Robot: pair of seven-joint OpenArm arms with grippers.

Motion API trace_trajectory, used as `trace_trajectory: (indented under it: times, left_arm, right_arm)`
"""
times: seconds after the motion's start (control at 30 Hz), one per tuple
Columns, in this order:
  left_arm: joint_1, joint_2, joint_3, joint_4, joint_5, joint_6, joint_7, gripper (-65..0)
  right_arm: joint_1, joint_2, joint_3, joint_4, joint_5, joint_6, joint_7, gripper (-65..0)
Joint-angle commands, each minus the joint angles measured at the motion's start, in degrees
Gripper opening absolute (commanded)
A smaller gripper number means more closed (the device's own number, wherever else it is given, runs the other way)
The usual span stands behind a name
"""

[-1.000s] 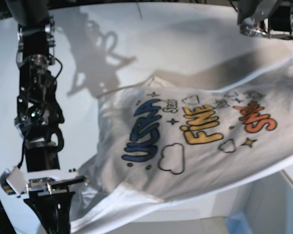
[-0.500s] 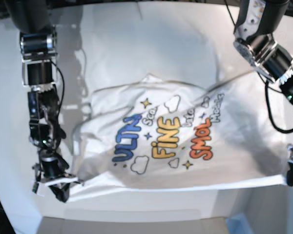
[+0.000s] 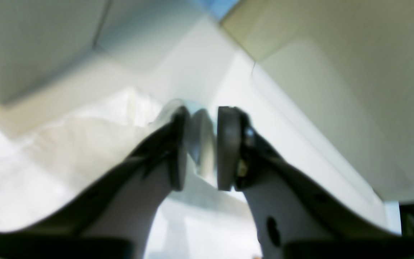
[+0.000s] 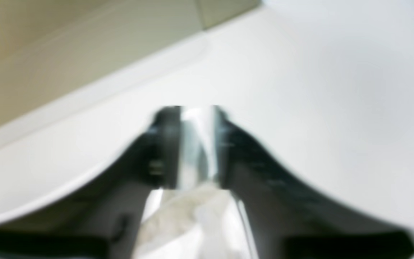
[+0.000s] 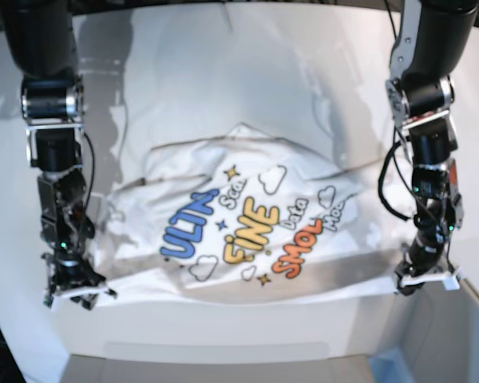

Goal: Layout the t-shirt on the table in an organized manner, then fold the t-shirt properly
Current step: 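Lift the shirt with both grippers, shake it open and lay it flat, then release the shirt and regrasp its hem edge with both grippers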

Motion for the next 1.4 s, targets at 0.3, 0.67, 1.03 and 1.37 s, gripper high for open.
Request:
trace_trajectory:
  times: [0.3,0.67,1.03,1.37]
  left_arm:
    - [-2.3,-0.6,0.6,7.1,-0.3,9.4,-1.2,-47.0]
    - [3.8,-2.1,0.6,18.6,-0.3,9.0,10.3,-47.4]
    - [24.5,-4.7,0.1,43.9,-0.3,9.2,20.7,-49.2]
    - [39.0,-4.6,0.0,58.4,-0.3,9.4,22.7,-49.2]
  right_arm:
    - [0.7,0.4,0.7,9.3,-0.1,0.8,1.5,-31.3]
    - [-5.8,0.3,0.2,18.6,-0.1,0.7,-1.4,-31.3]
    - [-22.8,-5.4,0.2,47.1,0.0,0.7,-25.3,-31.3]
    - [-43.9,-5.6,-3.6,71.0,0.0,0.5,-28.5,-31.3]
